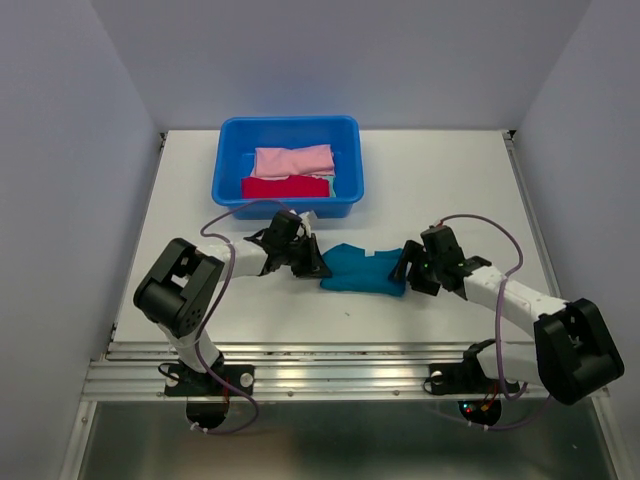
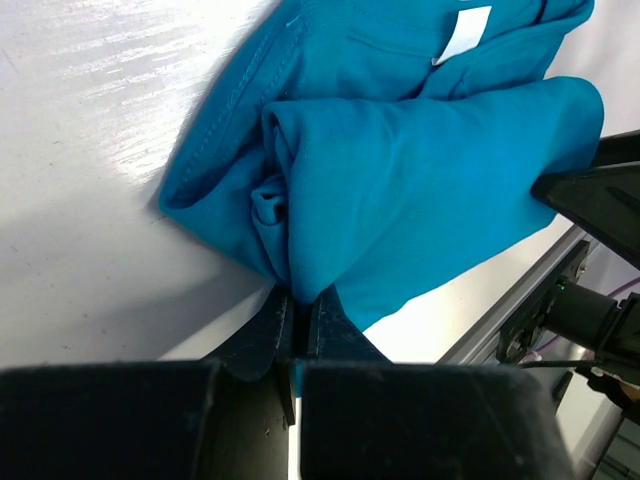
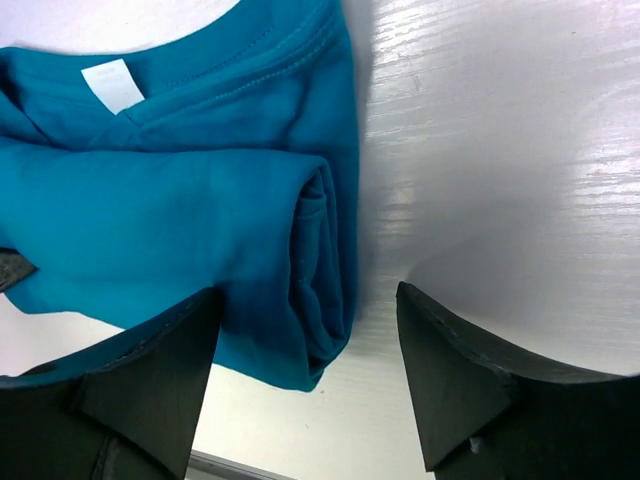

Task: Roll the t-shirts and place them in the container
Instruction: Roll the T-shirt to the center of the board.

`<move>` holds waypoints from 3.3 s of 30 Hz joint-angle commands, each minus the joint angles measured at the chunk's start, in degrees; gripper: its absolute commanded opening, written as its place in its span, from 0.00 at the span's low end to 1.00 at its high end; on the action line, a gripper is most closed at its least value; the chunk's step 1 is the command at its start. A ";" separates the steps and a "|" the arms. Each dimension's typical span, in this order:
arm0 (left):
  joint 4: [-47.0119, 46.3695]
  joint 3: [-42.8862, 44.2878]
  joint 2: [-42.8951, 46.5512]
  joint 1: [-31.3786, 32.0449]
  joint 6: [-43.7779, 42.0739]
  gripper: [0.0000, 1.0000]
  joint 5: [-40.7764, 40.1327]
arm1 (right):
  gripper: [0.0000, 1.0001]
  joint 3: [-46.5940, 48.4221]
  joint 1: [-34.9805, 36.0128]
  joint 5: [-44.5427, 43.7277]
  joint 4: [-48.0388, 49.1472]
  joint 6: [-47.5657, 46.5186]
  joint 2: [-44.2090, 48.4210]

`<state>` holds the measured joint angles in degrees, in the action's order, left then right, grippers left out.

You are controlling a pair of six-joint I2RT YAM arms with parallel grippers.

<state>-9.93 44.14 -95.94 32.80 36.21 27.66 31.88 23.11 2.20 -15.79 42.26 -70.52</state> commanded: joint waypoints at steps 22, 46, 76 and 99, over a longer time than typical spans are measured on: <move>9.66 6.13 1.89 0.16 -7.81 0.00 -4.10 | 0.01 2.65 -0.44 -3.60 5.34 0.19 -4.55; 31.55 25.63 15.08 1.74 -13.26 0.00 -10.17 | 0.01 21.37 -0.44 -5.98 -14.71 -2.09 10.14; 23.11 0.42 16.75 4.29 -7.73 0.97 -9.28 | 0.75 -2.00 1.50 0.63 -11.54 4.85 13.92; 14.86 -2.04 20.09 4.38 -2.46 0.76 -6.93 | 0.50 3.45 1.50 -4.04 -9.27 1.25 7.33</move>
<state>8.43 42.70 -76.75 37.10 32.73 18.94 32.53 24.73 -1.52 -28.42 44.75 -61.32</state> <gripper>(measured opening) 0.772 0.524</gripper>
